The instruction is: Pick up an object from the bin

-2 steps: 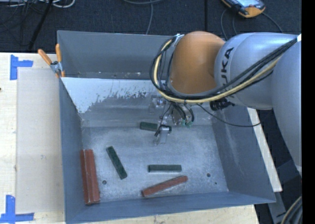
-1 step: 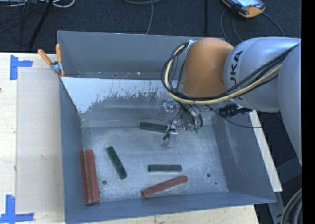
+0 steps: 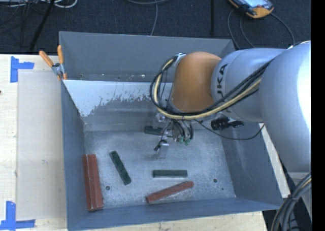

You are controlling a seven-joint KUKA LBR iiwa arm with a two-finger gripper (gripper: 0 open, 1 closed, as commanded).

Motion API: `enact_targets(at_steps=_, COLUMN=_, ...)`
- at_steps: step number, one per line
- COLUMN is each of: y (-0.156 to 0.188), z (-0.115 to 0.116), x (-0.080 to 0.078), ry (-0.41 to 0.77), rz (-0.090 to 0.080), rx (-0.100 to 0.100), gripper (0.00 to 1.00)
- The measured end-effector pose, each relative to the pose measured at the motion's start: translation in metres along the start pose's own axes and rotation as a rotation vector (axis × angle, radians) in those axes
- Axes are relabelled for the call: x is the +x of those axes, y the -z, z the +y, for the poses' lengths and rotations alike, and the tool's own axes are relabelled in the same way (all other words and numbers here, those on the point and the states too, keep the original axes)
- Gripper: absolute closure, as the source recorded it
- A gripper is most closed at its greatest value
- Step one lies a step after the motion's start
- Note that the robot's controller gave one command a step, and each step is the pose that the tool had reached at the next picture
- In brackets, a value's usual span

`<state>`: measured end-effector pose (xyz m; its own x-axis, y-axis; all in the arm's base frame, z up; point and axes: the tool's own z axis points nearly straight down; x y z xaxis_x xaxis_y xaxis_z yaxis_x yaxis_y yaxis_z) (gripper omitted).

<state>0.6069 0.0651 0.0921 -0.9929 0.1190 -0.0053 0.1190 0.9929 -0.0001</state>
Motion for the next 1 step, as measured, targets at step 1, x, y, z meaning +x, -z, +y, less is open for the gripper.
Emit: enact_targets(at_steps=1, y=-0.0198, z=-0.0123, x=-0.005, ry=0.029, rz=0.009, rx=-0.005, gripper=0.0)
